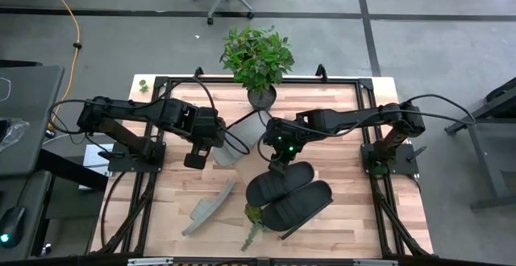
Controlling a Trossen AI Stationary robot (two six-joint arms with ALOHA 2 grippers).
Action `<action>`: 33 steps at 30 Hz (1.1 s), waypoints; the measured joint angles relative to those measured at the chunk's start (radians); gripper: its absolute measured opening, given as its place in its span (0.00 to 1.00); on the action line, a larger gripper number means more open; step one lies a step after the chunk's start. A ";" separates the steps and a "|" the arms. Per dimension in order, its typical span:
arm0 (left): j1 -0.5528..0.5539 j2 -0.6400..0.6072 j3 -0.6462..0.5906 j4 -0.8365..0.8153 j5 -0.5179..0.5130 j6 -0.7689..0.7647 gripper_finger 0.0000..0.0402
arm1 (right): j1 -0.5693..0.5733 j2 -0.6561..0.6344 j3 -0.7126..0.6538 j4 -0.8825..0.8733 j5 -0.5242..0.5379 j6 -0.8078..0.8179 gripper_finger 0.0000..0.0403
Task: Pick and place slides into the shelf
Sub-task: Put the right gray slide on the shelf
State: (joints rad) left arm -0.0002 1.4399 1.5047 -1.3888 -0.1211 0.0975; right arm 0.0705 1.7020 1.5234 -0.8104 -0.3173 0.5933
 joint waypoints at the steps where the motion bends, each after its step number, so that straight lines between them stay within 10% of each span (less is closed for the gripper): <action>1: 0.000 0.000 0.000 0.000 0.000 0.000 0.01 | 0.002 0.000 0.000 0.000 -0.008 -0.008 0.15; 22: 0.000 0.000 0.000 -0.004 0.026 0.002 0.01 | 0.002 0.000 0.000 0.027 0.041 -0.052 0.15; 33: -0.001 0.000 0.000 0.134 0.241 -0.010 0.01 | -0.035 0.000 0.000 0.149 0.126 -0.047 0.15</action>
State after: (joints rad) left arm -0.0010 1.4403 1.5047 -1.2550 0.1198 0.0878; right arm 0.0354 1.7023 1.5230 -0.6614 -0.1909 0.5465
